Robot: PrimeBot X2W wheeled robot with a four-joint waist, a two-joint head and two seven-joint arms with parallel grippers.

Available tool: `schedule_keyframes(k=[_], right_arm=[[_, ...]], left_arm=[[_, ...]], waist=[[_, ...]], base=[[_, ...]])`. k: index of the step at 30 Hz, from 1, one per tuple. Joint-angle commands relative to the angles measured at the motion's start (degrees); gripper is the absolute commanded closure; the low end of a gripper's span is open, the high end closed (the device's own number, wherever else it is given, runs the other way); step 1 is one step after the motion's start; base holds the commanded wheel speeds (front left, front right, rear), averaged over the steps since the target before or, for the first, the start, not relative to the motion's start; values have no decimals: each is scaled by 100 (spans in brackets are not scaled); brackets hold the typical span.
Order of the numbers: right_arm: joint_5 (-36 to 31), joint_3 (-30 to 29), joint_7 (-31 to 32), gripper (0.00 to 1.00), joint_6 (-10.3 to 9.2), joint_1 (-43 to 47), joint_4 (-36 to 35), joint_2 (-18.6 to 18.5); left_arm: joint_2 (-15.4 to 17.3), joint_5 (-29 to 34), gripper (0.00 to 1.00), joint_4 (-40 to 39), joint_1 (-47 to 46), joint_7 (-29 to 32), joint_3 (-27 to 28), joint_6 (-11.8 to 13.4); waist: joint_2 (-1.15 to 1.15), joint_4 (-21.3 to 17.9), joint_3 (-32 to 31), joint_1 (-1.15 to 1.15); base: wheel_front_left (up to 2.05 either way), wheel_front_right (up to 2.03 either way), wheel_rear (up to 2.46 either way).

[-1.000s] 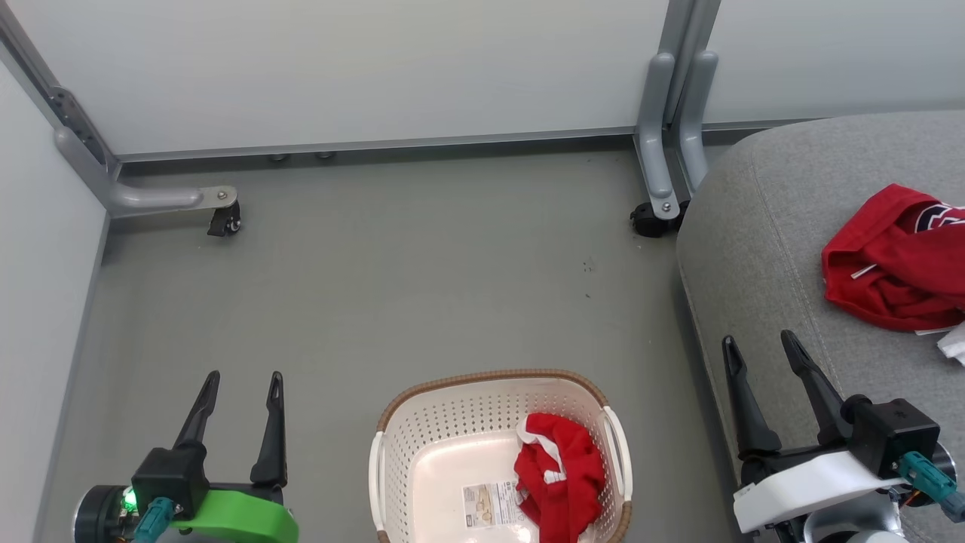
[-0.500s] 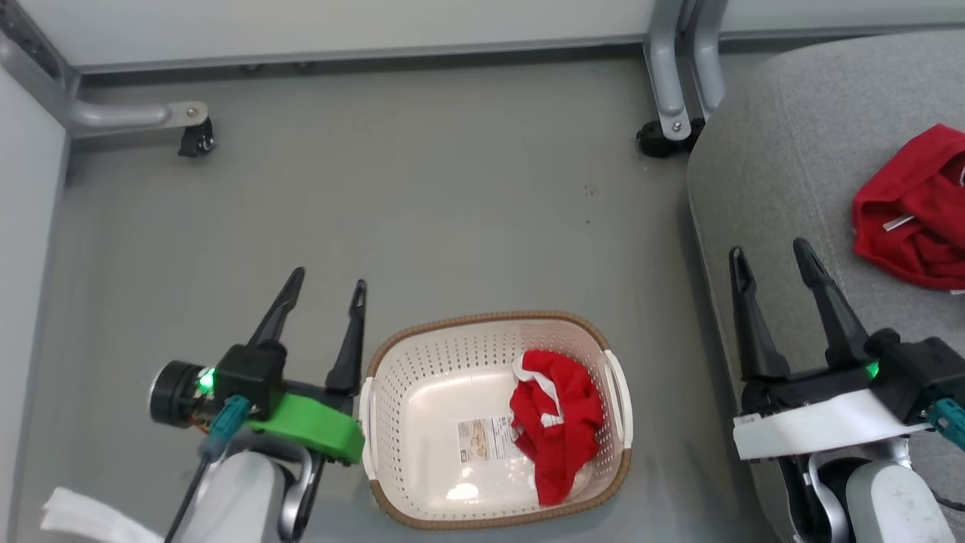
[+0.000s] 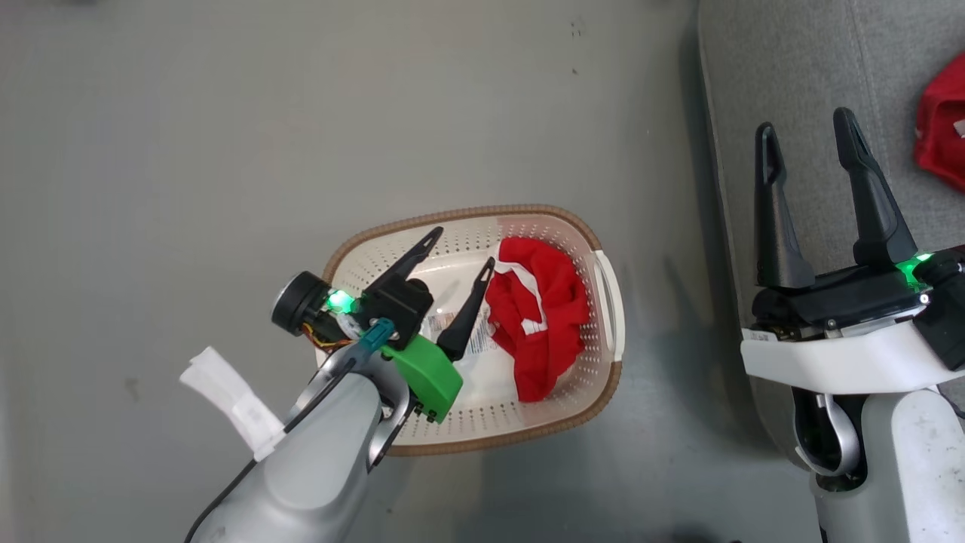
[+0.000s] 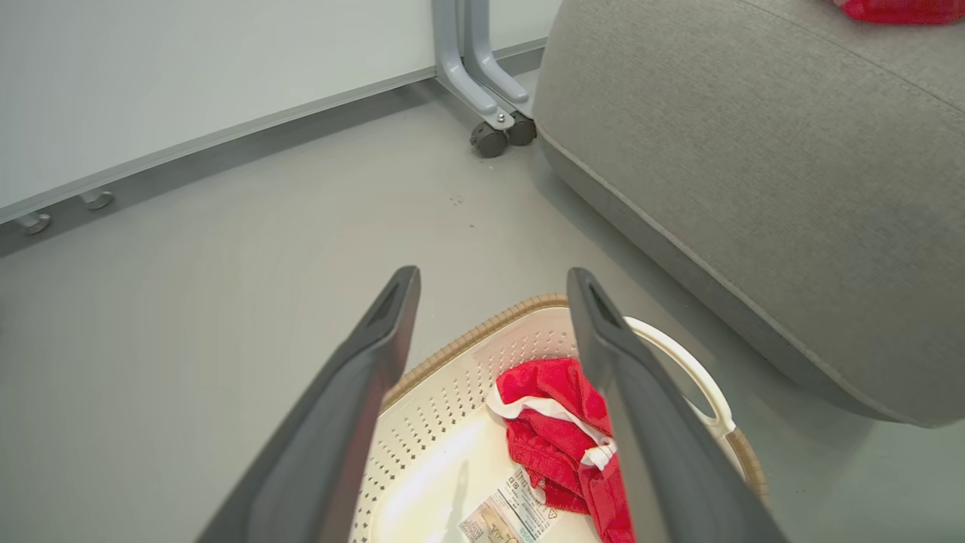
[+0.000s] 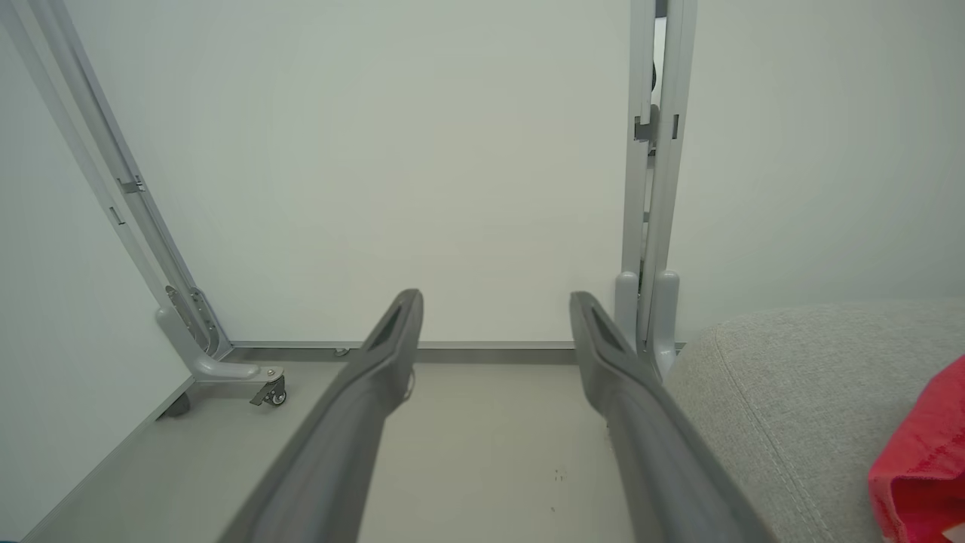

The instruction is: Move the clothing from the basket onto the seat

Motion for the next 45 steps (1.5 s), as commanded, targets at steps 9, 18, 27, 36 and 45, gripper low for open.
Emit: schedule_keyframes(k=[9, 18, 27, 36, 45], right_arm=[[161, 85, -255, 0, 0, -382, -137, -4], [402, 191, -494, 0, 0, -501, -112, -2], [532, 405, -600, 0, 0, -602, -112, -2], [691, 515, -610, 0, 0, -660, -169, -3], [632, 500, -611, 0, 0, -443, -285, -4]], left_arm=[[-42, -532, 0, 1077, -1018, 42, -1127, -17], [-75, -973, 0, 1773, -1619, 211, -1723, -18], [-10, -1223, 0, 2455, -2018, 467, -2048, -18], [124, -1379, 0, 2945, -2334, 518, -2226, -18], [39, -1672, 0, 3272, -2616, 635, -2276, -19]], waist=[[0, -884, 1585, -1], [0, -1293, 2284, -1], [0, -1585, 2790, -1], [0, -1723, 3051, -1], [0, -1696, 3119, -1]], base=[[0, 0, 0], [0, 0, 0], [0, 0, 0], [0, 0, 0], [0, 0, 0]])
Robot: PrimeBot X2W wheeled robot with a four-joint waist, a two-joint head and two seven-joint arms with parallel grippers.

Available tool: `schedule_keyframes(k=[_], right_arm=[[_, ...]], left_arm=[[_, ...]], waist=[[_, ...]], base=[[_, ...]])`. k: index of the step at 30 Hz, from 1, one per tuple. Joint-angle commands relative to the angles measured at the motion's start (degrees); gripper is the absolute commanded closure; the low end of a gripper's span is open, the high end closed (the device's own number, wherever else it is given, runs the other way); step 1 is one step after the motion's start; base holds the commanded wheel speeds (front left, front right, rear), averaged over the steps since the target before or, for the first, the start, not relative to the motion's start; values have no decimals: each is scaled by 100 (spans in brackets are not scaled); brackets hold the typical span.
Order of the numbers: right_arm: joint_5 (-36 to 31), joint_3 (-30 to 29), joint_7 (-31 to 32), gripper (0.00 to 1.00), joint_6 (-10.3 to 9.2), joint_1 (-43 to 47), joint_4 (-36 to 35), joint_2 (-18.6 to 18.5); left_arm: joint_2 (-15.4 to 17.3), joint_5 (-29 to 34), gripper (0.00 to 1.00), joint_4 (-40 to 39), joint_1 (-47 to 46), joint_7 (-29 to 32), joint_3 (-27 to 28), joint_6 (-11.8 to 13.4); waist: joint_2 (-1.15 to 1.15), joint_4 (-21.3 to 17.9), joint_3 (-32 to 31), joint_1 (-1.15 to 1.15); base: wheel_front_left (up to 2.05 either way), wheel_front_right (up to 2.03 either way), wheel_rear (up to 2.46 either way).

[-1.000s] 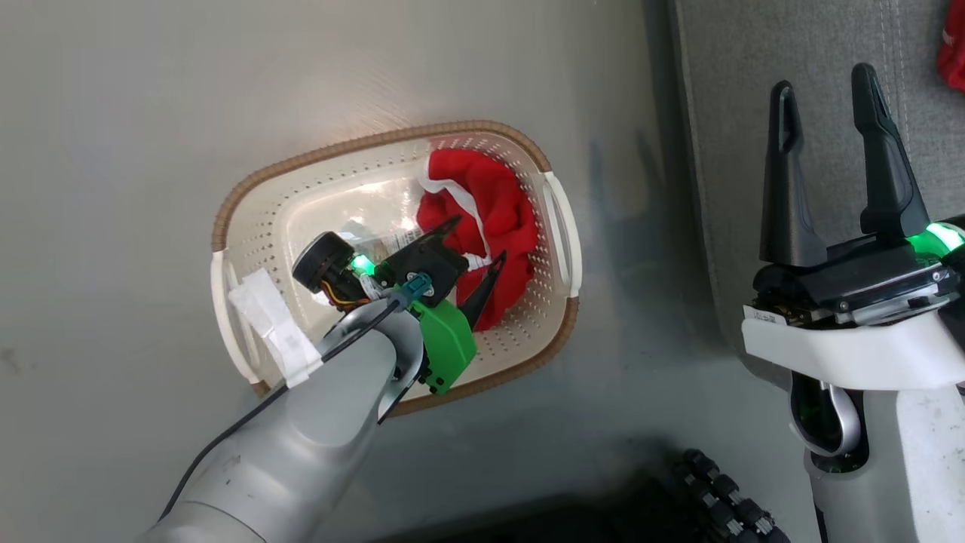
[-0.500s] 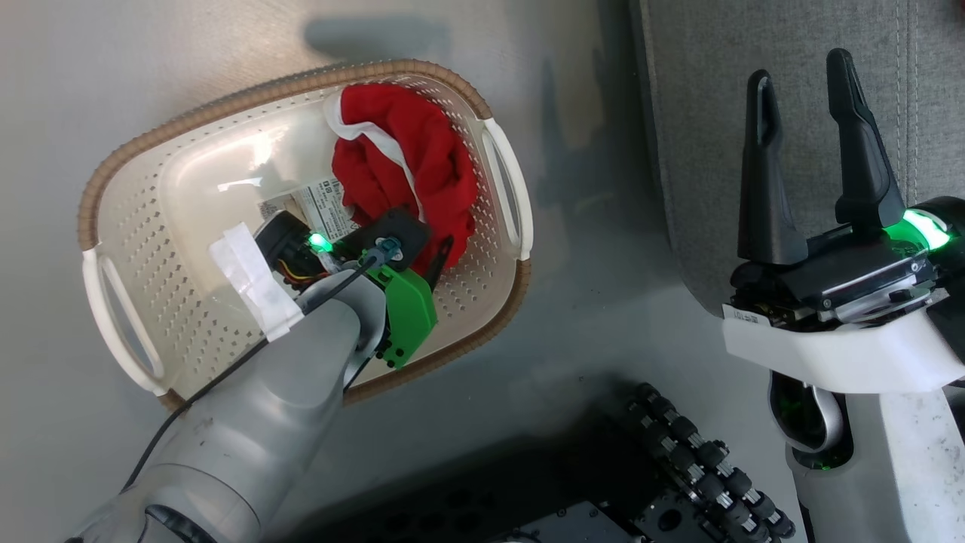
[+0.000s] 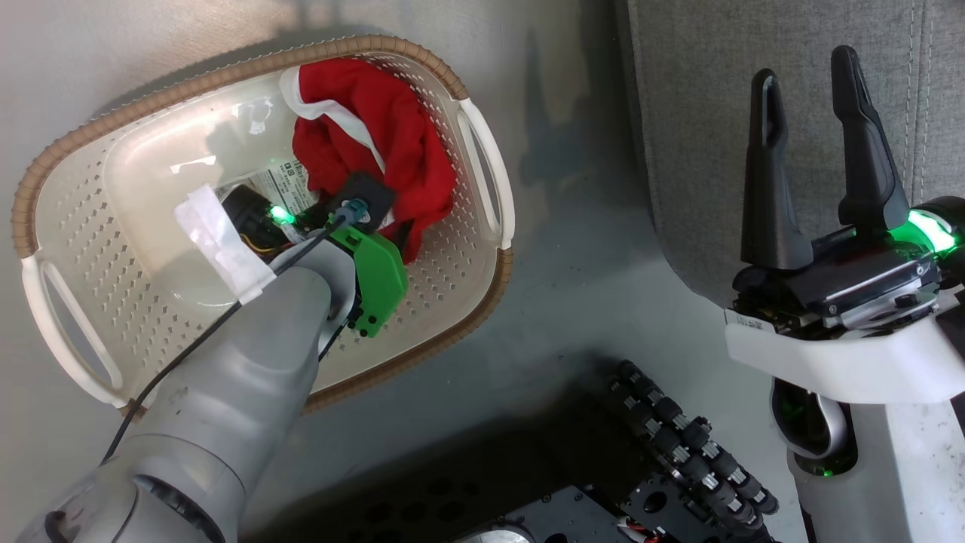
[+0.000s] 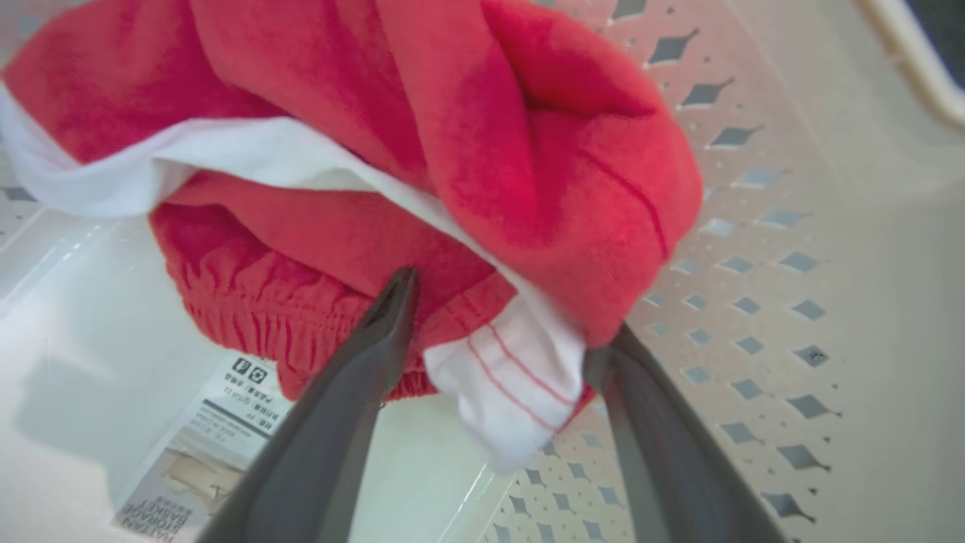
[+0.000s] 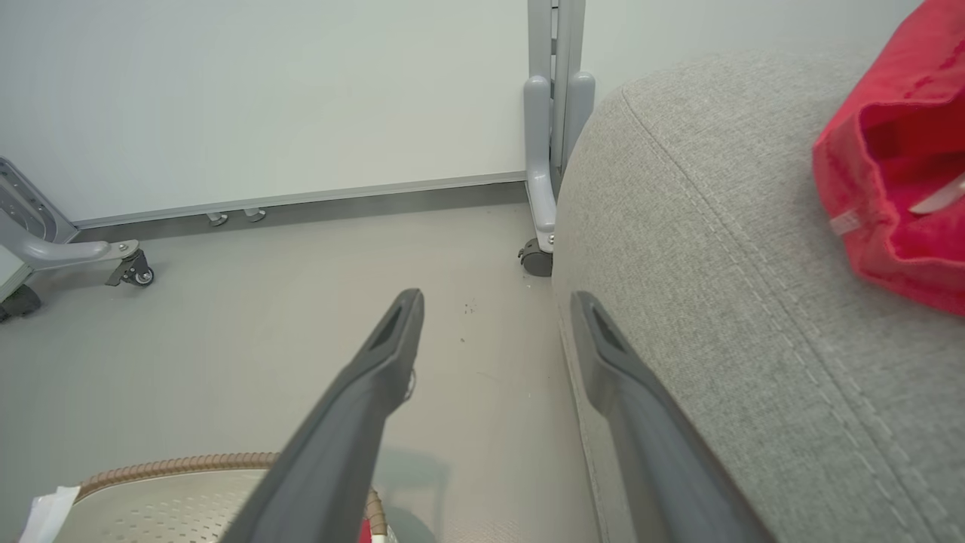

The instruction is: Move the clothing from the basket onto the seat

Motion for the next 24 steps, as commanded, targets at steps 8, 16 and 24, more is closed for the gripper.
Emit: schedule_keyframes(k=[8, 16, 24], right_arm=[[-61, -19, -28, 0, 0, 79, -75, 2], [-52, -27, -28, 0, 0, -12, -19, 2], [-242, -51, -27, 0, 0, -24, 264, 1]], left_arm=[[-45, -348, 100, 129, -212, 213, -139, -17], [177, -546, 100, 91, -219, 5, -309, -17], [406, -623, 100, -173, 126, -483, -541, -17]], waist=[[0, 3, -25, 0], [0, -28, -140, 0], [0, 160, -746, 0]], base=[[0, 0, 0], [0, 0, 0], [0, 0, 0]])
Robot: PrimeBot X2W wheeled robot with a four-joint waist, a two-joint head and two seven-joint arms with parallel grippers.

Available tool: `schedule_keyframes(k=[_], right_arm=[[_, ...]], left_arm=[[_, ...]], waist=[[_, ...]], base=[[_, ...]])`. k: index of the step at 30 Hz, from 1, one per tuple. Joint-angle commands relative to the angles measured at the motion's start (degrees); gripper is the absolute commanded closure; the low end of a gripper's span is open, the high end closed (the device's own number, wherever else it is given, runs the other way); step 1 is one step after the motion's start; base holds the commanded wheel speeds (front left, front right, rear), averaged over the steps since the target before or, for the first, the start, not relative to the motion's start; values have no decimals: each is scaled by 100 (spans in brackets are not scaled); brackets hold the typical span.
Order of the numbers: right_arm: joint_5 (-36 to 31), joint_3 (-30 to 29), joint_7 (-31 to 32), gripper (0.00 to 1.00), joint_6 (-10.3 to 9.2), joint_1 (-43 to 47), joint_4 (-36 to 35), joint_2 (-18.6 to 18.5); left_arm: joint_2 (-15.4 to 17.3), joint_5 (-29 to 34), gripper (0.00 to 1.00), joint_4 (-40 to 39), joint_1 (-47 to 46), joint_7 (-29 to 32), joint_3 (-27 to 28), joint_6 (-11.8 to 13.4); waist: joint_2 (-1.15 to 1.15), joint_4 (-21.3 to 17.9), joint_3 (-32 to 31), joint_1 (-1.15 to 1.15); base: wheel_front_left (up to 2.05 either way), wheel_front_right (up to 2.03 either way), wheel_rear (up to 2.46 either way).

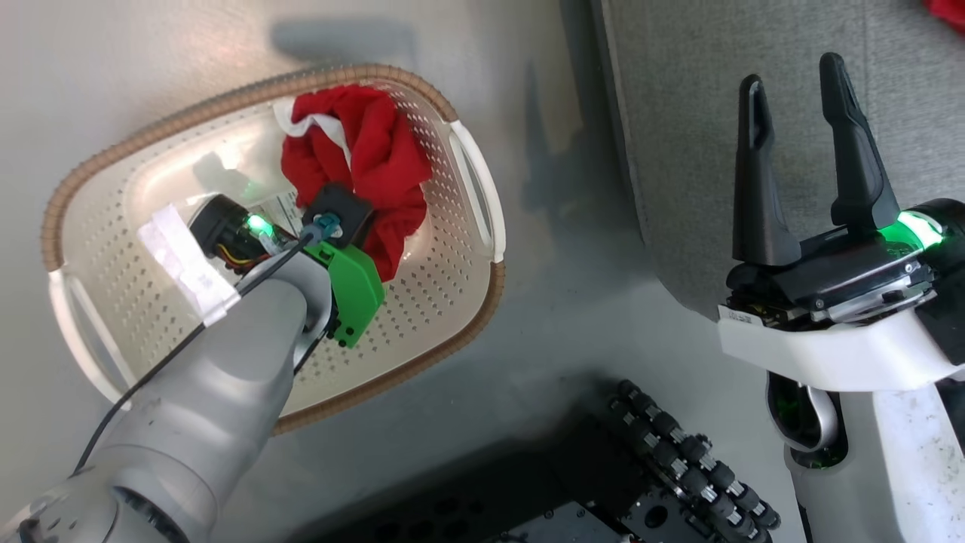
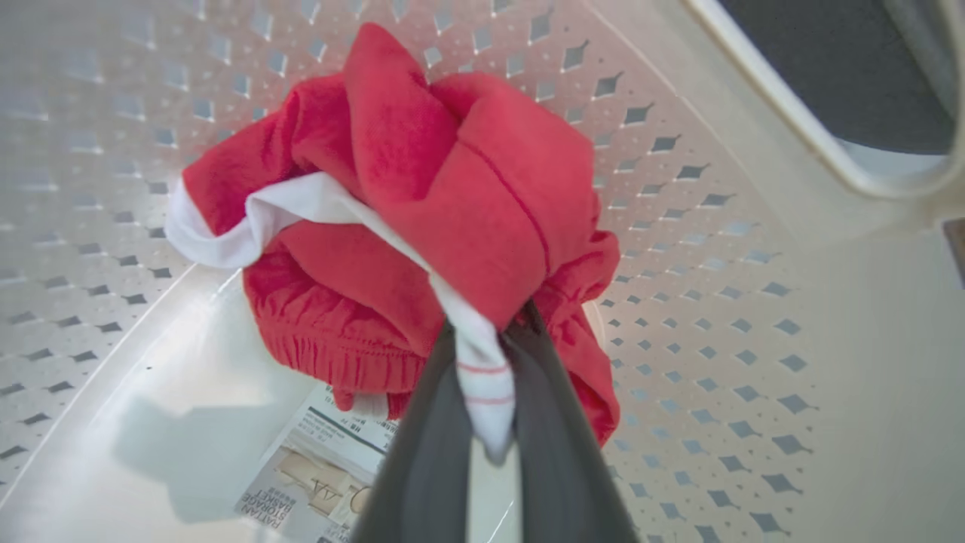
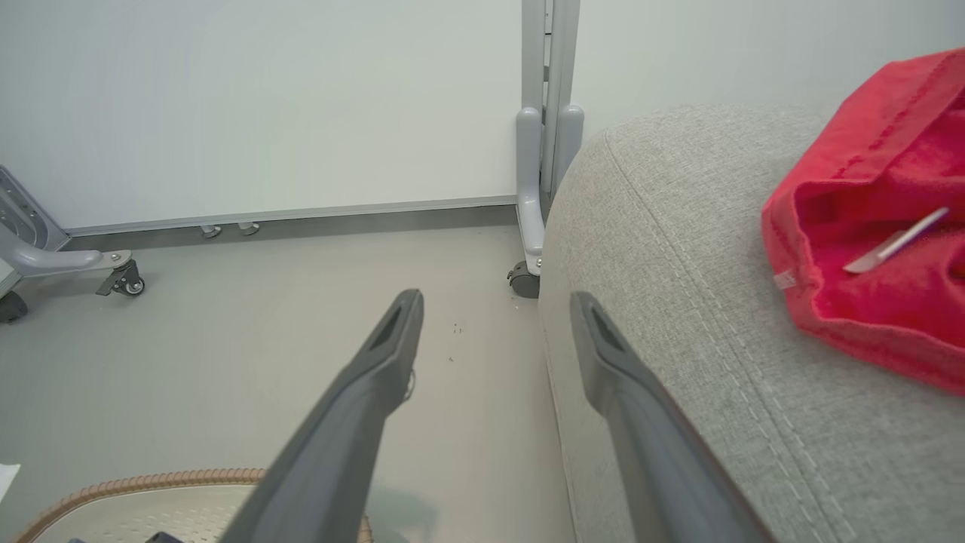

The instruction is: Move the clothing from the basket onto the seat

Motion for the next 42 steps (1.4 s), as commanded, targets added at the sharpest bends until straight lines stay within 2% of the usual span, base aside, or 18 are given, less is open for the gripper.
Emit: schedule_keyframes(k=[1, 6, 21, 32, 42], right_arm=[[-94, -19, -27, 0, 0, 32, 65, -2], [-283, 27, -26, 0, 0, 145, 273, -5], [-515, -219, 295, 0, 0, 610, 594, -9], [-476, -327, 551, 0, 0, 953, 664, -9], [-410, -304, 763, 0, 0, 1232, 710, -46]], left_arm=[[75, -53, 100, -87, 114, -85, -28, -17], [198, -35, 100, -512, 401, -195, -8, -13], [637, 340, 100, -3063, 1704, -196, 780, 456], [872, 588, 100, -4683, 2425, -197, 1863, 758], [725, 790, 100, -5832, 3020, -196, 3063, 767]], waist=[[0, 216, -424, 0], [0, 431, -969, 0], [0, 1198, -2559, 0], [0, 1532, -3369, 0], [0, 1639, -4002, 0]], base=[[0, 0, 0], [0, 0, 0], [0, 0, 0], [0, 0, 0], [0, 0, 0]])
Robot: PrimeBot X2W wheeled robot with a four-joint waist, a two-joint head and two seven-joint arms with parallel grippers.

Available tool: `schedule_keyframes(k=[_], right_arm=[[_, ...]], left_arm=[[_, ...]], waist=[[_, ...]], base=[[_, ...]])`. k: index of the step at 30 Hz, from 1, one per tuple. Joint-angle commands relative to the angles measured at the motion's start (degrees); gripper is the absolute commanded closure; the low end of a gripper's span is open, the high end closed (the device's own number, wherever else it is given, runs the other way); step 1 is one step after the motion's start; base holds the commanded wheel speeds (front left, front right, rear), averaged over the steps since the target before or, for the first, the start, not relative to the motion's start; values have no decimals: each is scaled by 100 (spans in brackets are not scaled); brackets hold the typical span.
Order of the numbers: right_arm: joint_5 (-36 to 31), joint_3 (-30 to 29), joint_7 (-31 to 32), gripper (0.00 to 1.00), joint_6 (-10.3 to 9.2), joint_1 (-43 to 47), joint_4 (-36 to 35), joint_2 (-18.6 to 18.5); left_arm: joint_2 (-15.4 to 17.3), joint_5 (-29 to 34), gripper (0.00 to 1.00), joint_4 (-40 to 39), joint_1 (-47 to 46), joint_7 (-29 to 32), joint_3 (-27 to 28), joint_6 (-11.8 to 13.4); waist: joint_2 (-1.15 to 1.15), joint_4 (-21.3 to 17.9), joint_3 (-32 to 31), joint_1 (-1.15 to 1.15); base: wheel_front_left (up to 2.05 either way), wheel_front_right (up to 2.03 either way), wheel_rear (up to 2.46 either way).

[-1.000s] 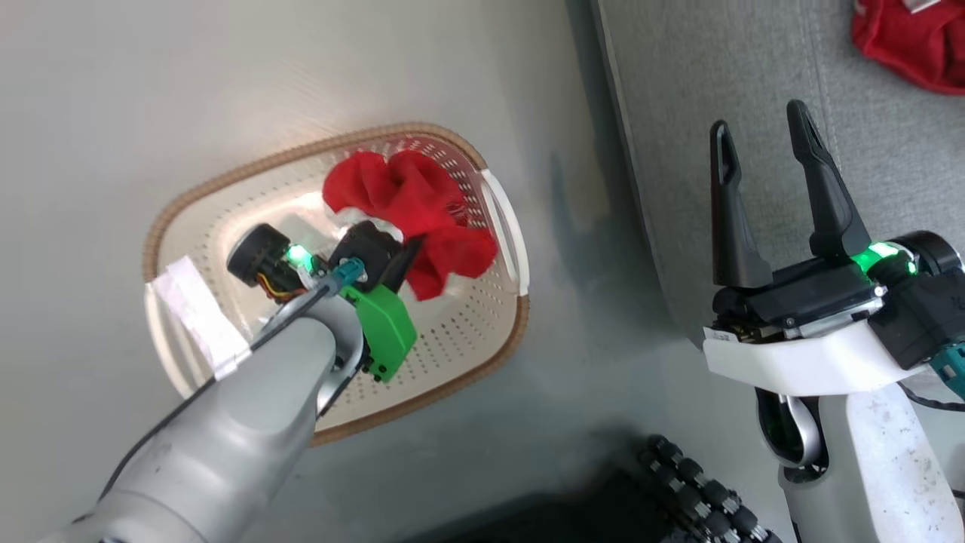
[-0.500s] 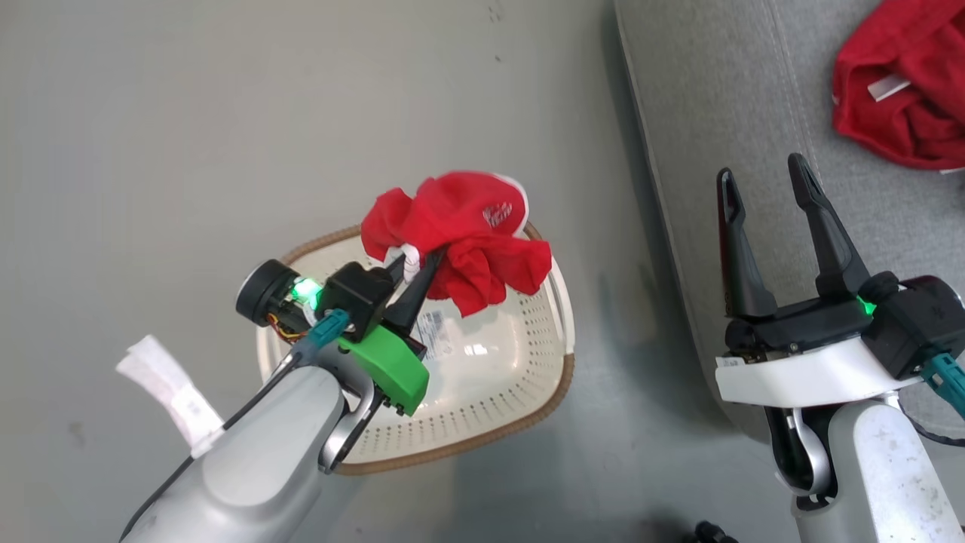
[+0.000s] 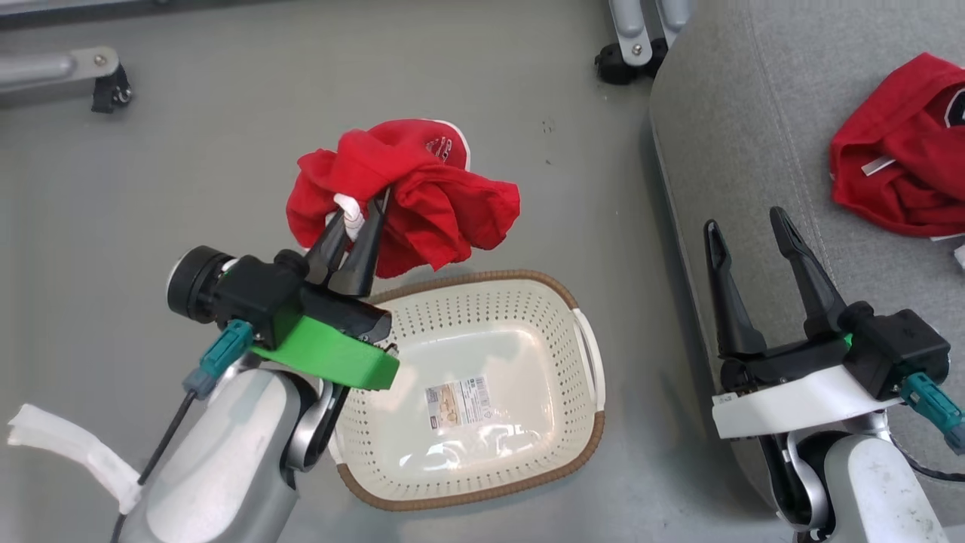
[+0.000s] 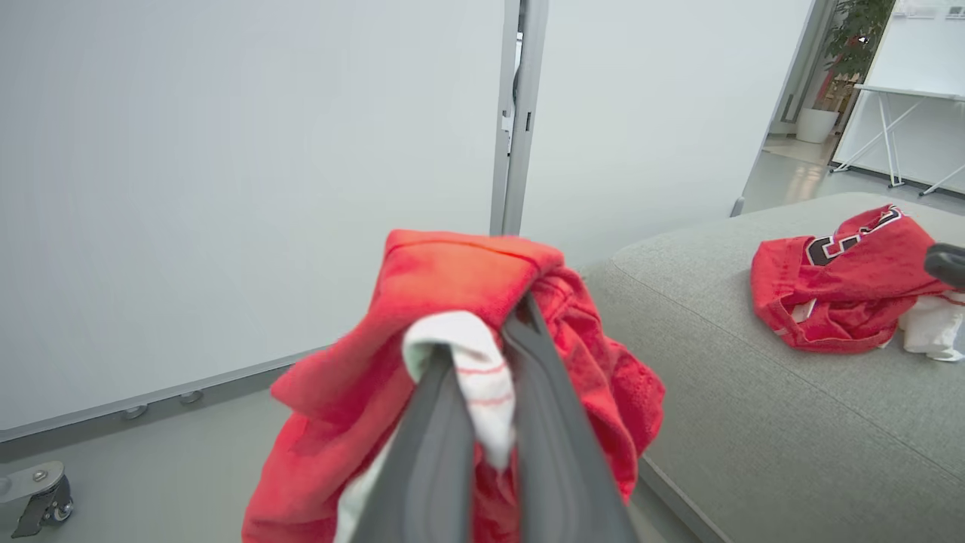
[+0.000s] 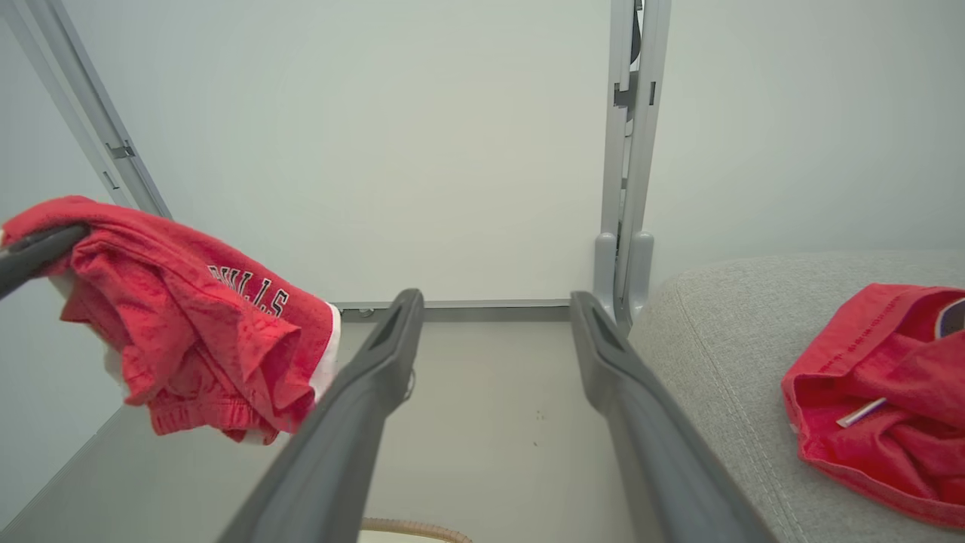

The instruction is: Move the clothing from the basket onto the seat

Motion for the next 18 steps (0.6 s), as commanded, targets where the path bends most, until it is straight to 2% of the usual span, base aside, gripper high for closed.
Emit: schedule_keyframes(k=[1, 9, 18], right_arm=[[64, 0, 34, 0, 0, 109, 0, -38], [119, 91, 195, 0, 0, 418, -28, -80], [236, 213, 332, 0, 0, 779, -62, -103]], left_arm=[[-40, 67, 100, -131, 142, -19, 156, -9], [-300, 234, 100, -667, 607, -18, 771, -235], [-452, 454, 100, -968, 1297, -12, 904, -373]], waist=[[0, 141, -354, 1], [0, 120, -820, 1], [0, 18, -1261, 1]], base=[[0, 0, 0], [0, 0, 0], [0, 0, 0]])
